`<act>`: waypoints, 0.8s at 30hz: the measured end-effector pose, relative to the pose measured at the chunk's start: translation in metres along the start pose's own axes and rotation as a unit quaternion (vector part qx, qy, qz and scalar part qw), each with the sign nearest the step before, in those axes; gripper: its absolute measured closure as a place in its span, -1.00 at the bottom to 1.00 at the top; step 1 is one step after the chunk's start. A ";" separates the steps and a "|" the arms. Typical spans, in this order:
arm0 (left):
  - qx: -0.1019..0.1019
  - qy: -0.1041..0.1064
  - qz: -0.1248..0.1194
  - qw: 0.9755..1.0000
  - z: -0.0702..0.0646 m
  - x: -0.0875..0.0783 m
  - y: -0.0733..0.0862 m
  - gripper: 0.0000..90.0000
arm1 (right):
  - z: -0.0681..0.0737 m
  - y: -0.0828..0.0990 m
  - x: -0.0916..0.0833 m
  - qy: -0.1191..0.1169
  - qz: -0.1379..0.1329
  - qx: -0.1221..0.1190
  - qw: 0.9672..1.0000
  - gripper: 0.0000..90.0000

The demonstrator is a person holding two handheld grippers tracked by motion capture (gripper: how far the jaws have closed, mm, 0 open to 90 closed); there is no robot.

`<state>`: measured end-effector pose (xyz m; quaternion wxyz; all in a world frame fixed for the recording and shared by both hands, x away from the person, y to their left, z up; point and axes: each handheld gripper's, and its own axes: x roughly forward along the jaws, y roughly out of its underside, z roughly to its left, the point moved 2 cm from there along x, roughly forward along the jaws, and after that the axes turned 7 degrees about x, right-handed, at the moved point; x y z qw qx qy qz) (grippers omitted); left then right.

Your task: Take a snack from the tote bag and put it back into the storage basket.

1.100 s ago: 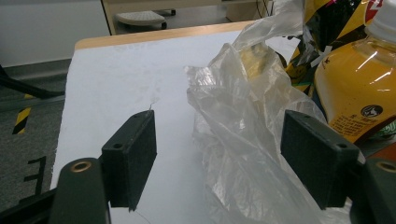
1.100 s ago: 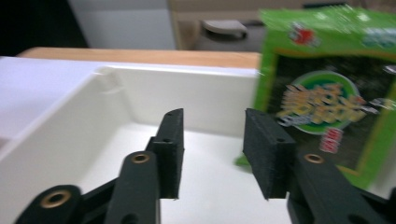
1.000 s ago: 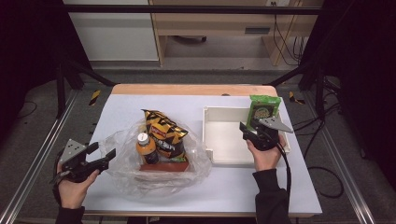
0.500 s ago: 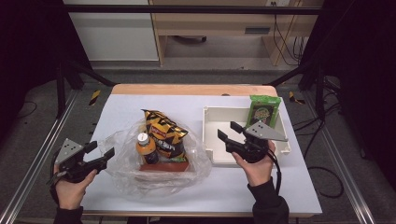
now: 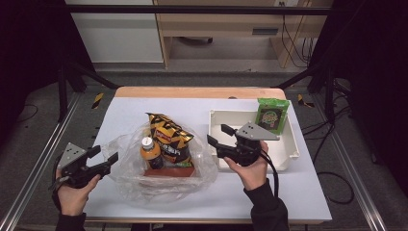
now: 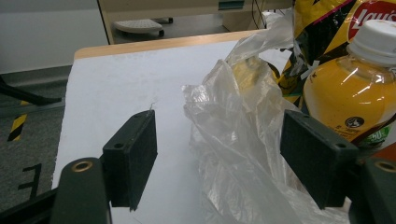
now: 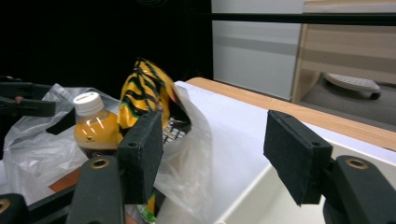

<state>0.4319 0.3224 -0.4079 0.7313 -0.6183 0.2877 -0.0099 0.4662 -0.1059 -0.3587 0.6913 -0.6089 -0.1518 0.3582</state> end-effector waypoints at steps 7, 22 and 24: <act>-0.002 -0.003 -0.005 1.000 0.001 -0.002 -0.001 -0.33 | 0.020 -0.003 0.019 -0.030 0.014 -0.009 0.999 -0.18; -0.005 -0.001 -0.008 1.000 0.002 -0.003 0.000 -0.24 | 0.037 -0.007 0.031 -0.055 0.023 -0.014 0.998 -0.24; -0.008 -0.001 -0.011 1.000 0.002 -0.004 0.000 -0.21 | 0.038 -0.008 0.033 -0.055 0.022 -0.015 0.998 -0.25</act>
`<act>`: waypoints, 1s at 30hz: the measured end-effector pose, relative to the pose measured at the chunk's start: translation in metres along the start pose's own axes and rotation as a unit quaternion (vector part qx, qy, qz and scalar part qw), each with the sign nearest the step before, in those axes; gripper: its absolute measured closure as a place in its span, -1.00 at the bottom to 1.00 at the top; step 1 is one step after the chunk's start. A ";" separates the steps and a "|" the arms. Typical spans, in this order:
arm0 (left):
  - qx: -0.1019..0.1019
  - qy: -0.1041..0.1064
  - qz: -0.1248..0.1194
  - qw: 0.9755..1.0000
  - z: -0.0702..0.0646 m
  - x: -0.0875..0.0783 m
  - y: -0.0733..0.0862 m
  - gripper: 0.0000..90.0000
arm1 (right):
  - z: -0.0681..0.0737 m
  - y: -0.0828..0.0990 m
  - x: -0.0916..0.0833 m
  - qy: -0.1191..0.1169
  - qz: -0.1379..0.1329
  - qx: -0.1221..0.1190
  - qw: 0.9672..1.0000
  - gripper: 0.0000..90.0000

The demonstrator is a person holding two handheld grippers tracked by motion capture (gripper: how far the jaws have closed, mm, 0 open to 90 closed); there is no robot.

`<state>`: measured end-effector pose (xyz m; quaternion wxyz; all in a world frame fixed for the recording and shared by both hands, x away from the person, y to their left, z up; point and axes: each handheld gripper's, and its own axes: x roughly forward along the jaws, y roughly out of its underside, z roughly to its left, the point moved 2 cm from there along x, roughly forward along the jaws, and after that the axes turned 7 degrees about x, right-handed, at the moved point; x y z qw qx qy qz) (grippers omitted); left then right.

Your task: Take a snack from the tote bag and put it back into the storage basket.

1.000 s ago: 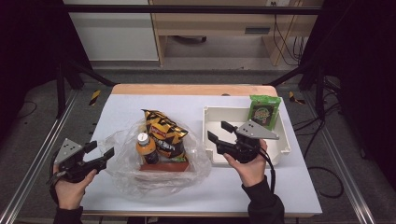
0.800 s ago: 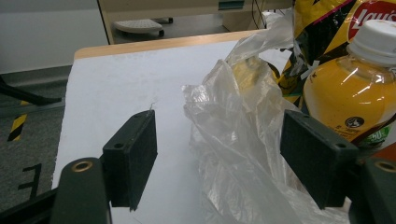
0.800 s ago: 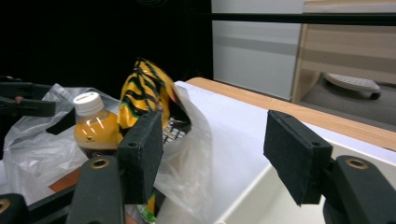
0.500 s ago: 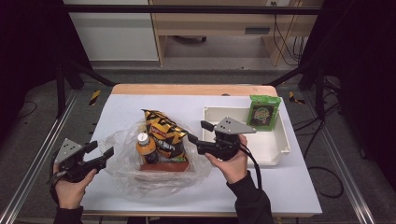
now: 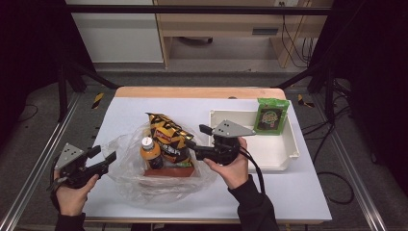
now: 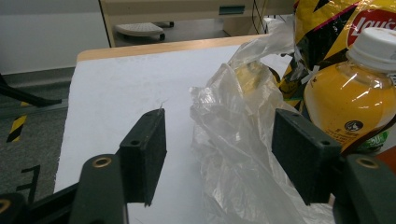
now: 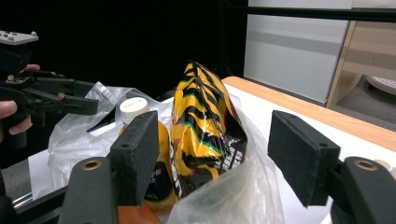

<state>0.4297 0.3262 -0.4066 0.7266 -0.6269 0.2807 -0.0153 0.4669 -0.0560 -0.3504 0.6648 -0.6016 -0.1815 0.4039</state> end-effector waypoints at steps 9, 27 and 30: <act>0.001 -0.003 -0.016 1.000 0.000 -0.005 -0.002 0.00 | 0.008 -0.001 0.025 0.002 0.029 -0.016 0.999 -0.37; -0.001 -0.004 -0.012 1.000 0.000 -0.005 -0.002 -0.02 | 0.004 0.005 0.045 0.007 0.062 -0.016 0.998 -0.07; -0.001 -0.003 -0.008 1.000 0.000 -0.003 -0.001 -0.03 | 0.004 0.007 0.048 0.005 0.068 -0.011 0.998 0.01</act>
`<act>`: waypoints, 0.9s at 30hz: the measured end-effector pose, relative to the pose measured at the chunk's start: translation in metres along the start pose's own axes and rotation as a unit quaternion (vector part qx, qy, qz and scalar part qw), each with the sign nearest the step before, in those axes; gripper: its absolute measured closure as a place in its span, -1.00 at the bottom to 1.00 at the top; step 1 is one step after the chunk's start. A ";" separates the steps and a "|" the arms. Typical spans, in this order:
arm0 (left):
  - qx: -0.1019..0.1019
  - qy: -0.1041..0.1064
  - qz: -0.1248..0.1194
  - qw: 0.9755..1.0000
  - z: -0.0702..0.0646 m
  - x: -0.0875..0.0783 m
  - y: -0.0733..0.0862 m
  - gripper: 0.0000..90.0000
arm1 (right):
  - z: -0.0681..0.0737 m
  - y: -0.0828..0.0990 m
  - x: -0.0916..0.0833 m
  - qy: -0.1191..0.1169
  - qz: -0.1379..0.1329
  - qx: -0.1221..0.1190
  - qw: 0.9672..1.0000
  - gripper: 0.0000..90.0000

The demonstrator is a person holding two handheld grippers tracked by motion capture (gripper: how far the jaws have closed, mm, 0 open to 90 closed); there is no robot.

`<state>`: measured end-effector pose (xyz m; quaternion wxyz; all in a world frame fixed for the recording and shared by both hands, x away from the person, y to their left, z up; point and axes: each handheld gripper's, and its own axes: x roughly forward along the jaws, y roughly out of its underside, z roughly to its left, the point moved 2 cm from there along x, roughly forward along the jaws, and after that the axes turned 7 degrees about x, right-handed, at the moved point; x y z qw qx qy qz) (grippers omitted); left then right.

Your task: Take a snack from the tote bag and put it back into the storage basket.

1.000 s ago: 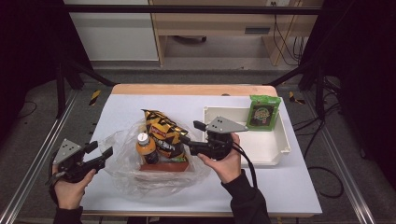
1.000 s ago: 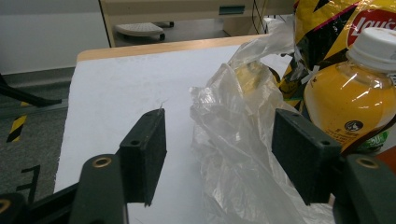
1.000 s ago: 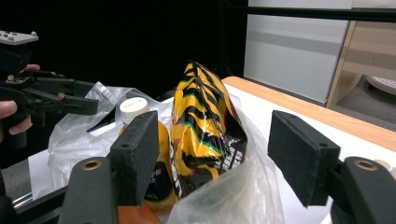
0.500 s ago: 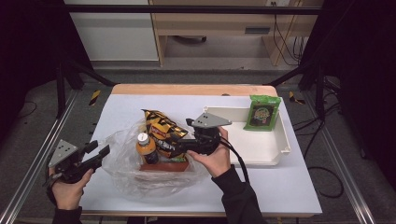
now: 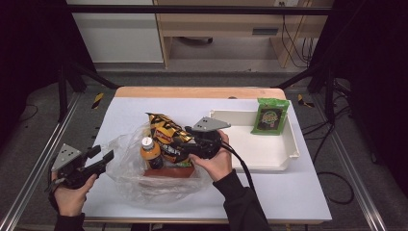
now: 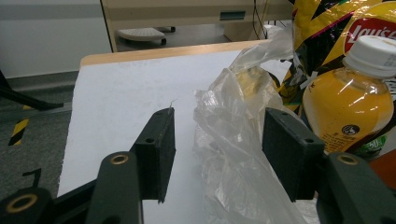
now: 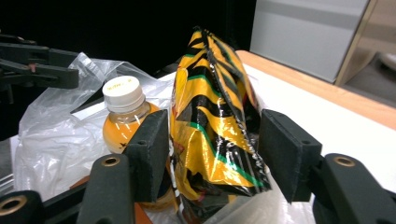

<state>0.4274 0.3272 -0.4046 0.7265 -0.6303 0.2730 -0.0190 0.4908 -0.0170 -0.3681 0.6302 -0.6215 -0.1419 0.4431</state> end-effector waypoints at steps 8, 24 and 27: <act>0.001 0.000 0.004 1.000 -0.001 0.002 0.001 -0.03 | 0.003 0.003 0.005 0.001 0.009 -0.015 1.000 0.36; 0.001 -0.001 0.009 1.000 0.000 0.004 0.003 -0.03 | 0.007 0.001 0.003 -0.010 0.000 0.006 1.000 0.92; 0.002 -0.001 0.012 1.000 0.000 0.004 0.003 -0.03 | 0.007 -0.001 0.000 -0.016 -0.009 0.007 1.000 0.93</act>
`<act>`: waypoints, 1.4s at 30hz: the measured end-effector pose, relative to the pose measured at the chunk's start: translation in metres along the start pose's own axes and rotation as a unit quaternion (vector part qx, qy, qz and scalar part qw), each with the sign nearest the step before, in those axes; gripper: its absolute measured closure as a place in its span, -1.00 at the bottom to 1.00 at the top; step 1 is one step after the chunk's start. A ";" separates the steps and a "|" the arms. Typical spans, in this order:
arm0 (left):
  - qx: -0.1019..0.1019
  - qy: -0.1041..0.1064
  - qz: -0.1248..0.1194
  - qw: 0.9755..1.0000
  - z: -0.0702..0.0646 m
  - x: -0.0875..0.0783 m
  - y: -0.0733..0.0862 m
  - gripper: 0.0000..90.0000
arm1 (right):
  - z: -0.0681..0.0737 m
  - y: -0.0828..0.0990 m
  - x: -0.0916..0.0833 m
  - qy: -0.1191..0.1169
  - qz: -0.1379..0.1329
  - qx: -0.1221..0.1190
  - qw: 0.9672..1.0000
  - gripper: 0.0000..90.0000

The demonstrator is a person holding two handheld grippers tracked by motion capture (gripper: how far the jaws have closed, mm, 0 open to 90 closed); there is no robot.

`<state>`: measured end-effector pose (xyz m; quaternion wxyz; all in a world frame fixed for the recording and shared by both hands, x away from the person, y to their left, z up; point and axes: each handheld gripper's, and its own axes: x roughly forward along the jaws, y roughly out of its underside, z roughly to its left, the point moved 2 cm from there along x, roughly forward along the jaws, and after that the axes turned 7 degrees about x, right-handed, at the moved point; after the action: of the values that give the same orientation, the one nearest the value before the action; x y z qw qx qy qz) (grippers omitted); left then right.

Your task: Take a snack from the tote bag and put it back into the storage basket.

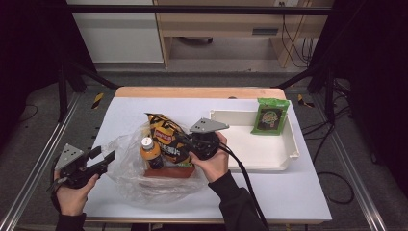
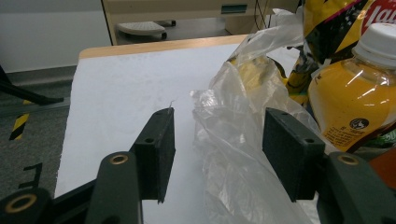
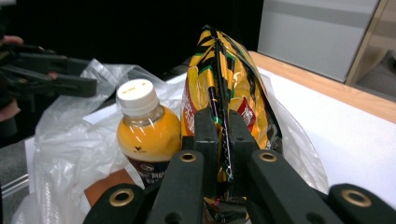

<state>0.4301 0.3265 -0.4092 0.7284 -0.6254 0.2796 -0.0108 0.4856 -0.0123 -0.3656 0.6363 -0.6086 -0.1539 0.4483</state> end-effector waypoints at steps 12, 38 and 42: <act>0.000 0.002 0.007 1.000 -0.001 0.002 0.001 -0.03 | 0.003 -0.014 -0.019 -0.018 -0.053 0.004 0.998 0.92; 0.003 0.002 0.010 1.000 -0.003 0.004 0.002 -0.03 | 0.021 -0.055 -0.046 -0.027 -0.108 -0.011 0.994 0.93; 0.003 0.003 0.010 1.000 -0.003 0.004 0.002 -0.03 | 0.023 -0.060 -0.051 -0.032 -0.122 -0.011 0.992 0.94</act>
<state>0.4317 0.3230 -0.4132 0.7295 -0.6203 0.2880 -0.0056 0.4637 -0.0281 -0.2882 0.6743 -0.5775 -0.2520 0.3850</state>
